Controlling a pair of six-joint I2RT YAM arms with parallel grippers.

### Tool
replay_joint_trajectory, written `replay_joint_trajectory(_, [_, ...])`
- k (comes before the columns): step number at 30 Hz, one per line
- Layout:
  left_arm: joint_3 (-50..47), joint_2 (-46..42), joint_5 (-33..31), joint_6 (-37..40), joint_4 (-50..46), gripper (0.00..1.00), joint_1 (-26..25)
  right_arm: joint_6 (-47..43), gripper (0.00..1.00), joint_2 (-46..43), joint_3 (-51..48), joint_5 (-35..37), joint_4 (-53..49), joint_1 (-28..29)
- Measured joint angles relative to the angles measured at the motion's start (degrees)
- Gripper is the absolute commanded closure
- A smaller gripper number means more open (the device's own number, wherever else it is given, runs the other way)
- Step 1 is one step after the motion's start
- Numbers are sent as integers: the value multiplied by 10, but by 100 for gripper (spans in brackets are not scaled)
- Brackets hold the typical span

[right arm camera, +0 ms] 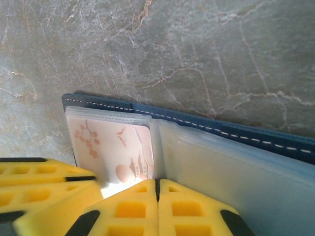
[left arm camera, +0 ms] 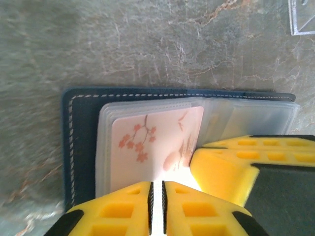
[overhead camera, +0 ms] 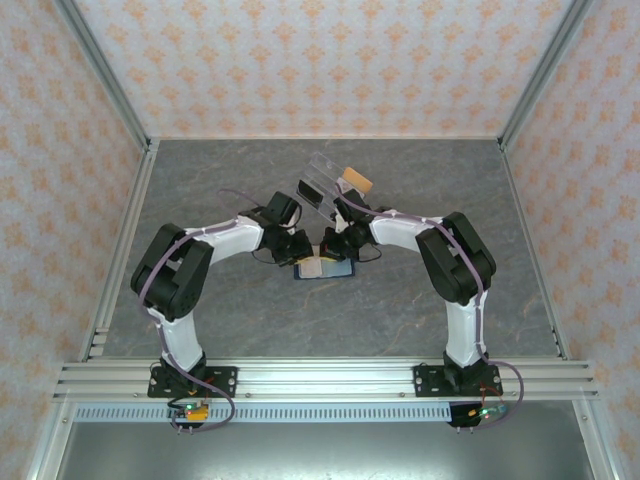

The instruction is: Take the credit cards out of the card holder

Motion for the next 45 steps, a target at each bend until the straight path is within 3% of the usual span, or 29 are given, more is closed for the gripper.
replay_joint_trajectory(5, [0, -37, -42, 0, -32, 79, 2, 0, 95, 0, 0, 1, 0, 0])
replay_joint_trajectory(8, [0, -37, -53, 0, -40, 79, 5, 0, 88, 0, 0, 2, 0, 0])
replay_joint_trajectory(13, [0, -31, -51, 0, -41, 83, 7, -2, 76, -2, 0, 2, 2, 0])
replay_joint_trajectory(21, [0, 5, -35, 0, -38, 87, 7, -2, 72, -3, 0, 2, 4, 0])
replay_joint_trajectory(32, [0, 8, -21, 0, -29, 92, 8, -2, 73, -3, 0, 0, 4, 0])
replay_joint_trajectory(45, [0, 10, -21, 0, -28, 99, 8, -2, 89, -10, -20, -23, 26, -10])
